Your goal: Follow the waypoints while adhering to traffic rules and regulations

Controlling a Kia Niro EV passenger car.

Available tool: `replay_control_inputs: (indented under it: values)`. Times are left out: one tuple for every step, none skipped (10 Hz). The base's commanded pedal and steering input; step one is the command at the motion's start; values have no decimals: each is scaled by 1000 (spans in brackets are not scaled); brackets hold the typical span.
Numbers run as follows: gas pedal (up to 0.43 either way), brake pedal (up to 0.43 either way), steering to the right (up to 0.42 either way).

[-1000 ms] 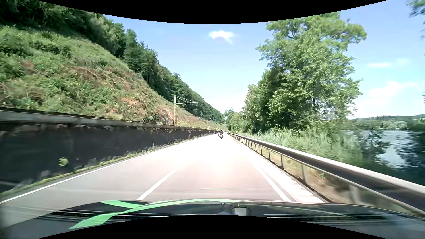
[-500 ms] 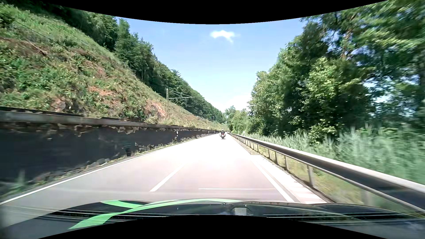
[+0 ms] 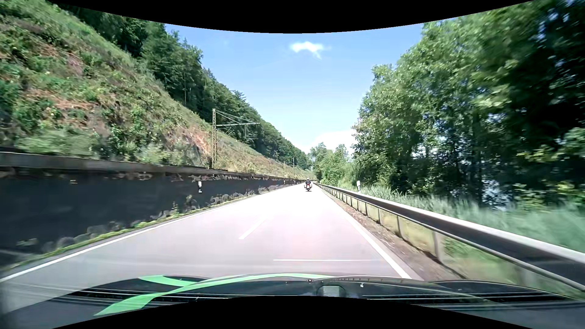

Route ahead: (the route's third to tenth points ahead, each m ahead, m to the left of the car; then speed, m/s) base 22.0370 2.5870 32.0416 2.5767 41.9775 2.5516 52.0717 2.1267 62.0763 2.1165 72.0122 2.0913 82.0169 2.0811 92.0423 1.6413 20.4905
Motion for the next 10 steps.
replay_control_inputs:
  values:
    - [209,0,-3]
    - [209,0,-2]
    - [209,0,-2]
    - [209,0,-2]
    - [209,0,-2]
    - [209,0,-1]
    - [209,0,-1]
    - [209,0,-1]
    - [209,0,-1]
    - [209,0,-1]
